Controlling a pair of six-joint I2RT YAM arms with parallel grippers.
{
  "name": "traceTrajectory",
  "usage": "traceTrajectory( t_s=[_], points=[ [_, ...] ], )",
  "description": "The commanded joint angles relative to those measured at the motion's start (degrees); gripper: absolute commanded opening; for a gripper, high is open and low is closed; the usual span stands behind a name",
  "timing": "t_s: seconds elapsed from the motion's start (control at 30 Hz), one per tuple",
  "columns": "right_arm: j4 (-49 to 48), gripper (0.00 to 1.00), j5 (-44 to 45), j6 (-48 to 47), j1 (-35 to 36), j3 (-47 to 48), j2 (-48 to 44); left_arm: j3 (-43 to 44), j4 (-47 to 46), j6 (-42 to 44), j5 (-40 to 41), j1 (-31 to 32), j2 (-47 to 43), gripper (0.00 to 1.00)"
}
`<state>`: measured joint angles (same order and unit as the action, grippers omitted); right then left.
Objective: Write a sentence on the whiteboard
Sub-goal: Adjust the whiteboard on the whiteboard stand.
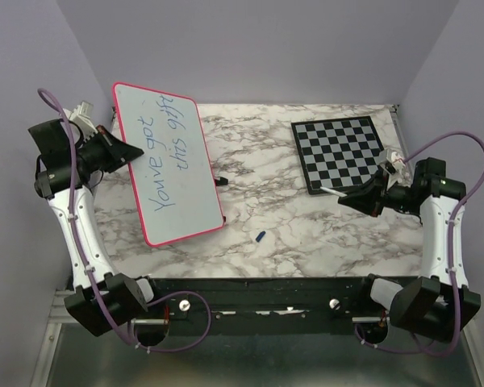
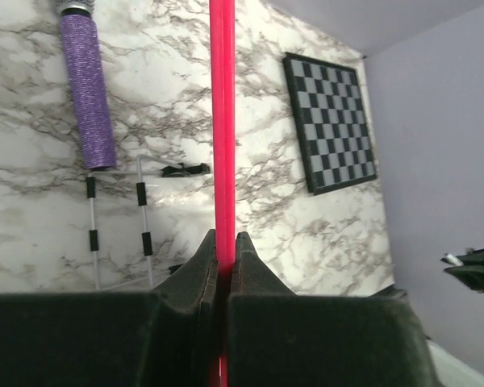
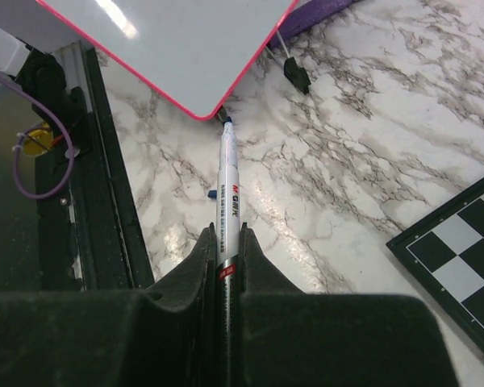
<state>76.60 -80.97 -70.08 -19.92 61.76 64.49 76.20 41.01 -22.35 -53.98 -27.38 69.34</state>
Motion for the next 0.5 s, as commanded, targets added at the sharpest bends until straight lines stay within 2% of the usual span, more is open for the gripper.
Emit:
traceTrajectory(
  t_s=[0.0, 0.07, 0.2, 0.33, 0.47],
  points=[
    [10.8, 0.01, 0.4, -1.3, 0.2, -0.7, 1.5, 6.0, 9.9, 8.0, 6.8, 3.3, -4.5, 0.0],
    [10.7, 0.0, 0.4, -1.2, 0.2, -0.6, 2.6, 6.7, 11.8, 10.2, 10.6, 4.6, -5.2, 0.0],
    [10.8, 0.01, 0.4, -1.1, 0.2, -0.7, 3.9, 6.8, 13.7, 11.2, 12.7, 6.3, -7.0, 0.0],
    [10.8, 0.01, 0.5, -1.2, 0.2, -0.5, 4.7, 6.7, 13.1, 10.7, 11.1, 6.9, -6.3, 0.0],
    [10.9, 0.01, 0.6, -1.2, 0.2, -0.1, 5.1, 9.5, 13.4, 10.9, 9.7, 6.8, -1.8, 0.0]
  ],
)
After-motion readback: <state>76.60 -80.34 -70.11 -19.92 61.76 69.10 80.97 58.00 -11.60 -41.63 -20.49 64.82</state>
